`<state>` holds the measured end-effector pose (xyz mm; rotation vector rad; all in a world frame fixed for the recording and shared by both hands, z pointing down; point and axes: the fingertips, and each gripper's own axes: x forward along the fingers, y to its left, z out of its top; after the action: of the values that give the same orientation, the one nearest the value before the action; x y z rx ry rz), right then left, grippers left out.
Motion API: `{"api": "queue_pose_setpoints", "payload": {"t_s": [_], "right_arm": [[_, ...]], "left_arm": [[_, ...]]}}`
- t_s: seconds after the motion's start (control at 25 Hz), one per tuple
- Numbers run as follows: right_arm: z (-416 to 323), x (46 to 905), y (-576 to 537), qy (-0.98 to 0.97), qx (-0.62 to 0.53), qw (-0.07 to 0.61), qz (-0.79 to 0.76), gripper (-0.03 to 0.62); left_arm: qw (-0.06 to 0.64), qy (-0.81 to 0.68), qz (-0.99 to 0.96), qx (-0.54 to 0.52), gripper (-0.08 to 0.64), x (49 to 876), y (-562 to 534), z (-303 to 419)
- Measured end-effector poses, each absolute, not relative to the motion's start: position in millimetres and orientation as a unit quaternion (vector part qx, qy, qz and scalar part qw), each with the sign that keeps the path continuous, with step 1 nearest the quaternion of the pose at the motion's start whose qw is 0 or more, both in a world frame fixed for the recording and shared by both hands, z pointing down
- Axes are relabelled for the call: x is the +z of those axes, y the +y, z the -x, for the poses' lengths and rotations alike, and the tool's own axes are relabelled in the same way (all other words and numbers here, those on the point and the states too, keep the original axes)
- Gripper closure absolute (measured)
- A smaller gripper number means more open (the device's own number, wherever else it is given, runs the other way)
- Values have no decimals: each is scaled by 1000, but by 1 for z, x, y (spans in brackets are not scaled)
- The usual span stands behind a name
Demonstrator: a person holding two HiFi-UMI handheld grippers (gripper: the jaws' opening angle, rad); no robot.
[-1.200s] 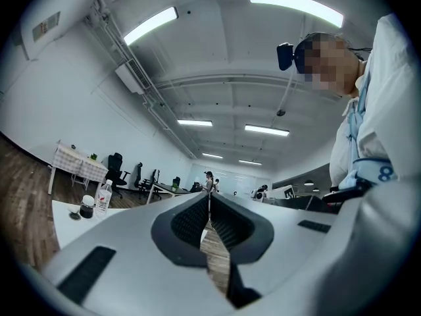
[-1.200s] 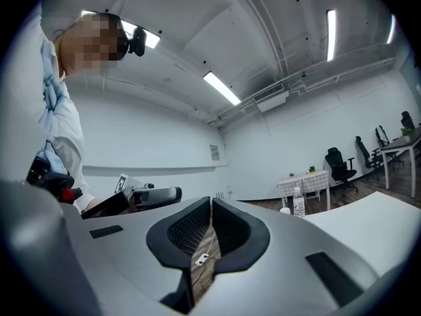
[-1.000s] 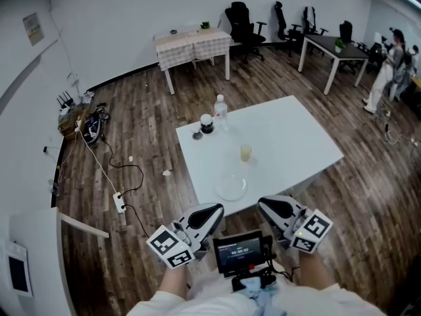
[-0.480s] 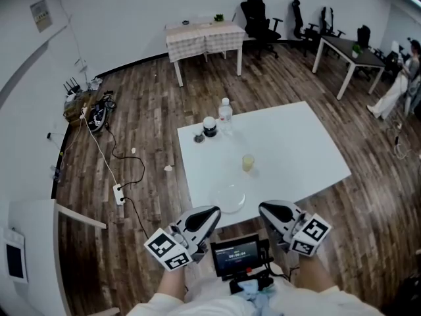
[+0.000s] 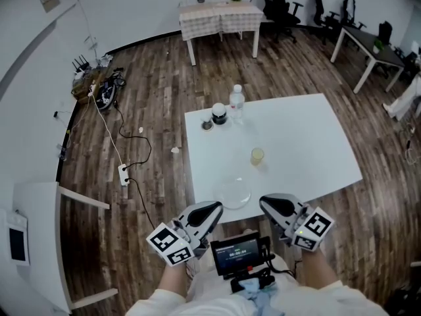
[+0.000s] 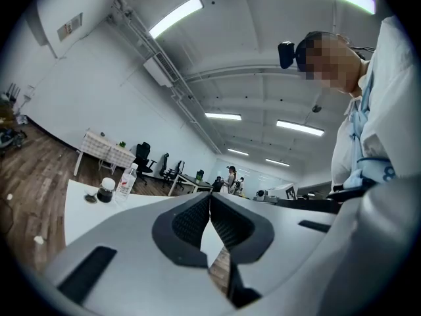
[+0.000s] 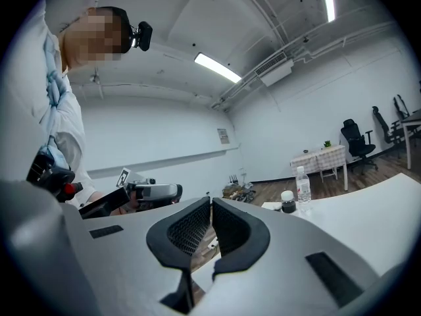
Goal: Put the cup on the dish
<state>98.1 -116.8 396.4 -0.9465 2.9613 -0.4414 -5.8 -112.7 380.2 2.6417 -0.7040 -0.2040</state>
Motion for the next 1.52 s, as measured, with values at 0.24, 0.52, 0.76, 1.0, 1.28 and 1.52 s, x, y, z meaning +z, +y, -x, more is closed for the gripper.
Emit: {"api": "queue_pose_setpoints", "payload": {"t_s": [0.24, 0.52, 0.76, 1.0, 1.28, 1.52], "right_arm": [[-101, 414, -119, 940, -157, -9, 302, 560], [-105, 428, -141, 937, -157, -29, 311, 558], [-115, 436, -161, 931, -146, -39, 333, 557], [-129, 451, -179, 925, -140, -61, 349, 399], [-140, 480, -198, 915, -140, -89, 367, 352], [-151, 496, -216, 906, -130, -108, 388, 345]], "left_arm": [[259, -256, -928, -74, 537, 413, -118, 14], [281, -264, -920, -69, 526, 433, -122, 20], [285, -259, -921, -63, 526, 439, -124, 17], [285, -259, -921, -65, 523, 439, -126, 15], [299, -254, -918, -59, 523, 450, -121, 9], [316, -255, -912, -54, 520, 461, -117, 9]]}}
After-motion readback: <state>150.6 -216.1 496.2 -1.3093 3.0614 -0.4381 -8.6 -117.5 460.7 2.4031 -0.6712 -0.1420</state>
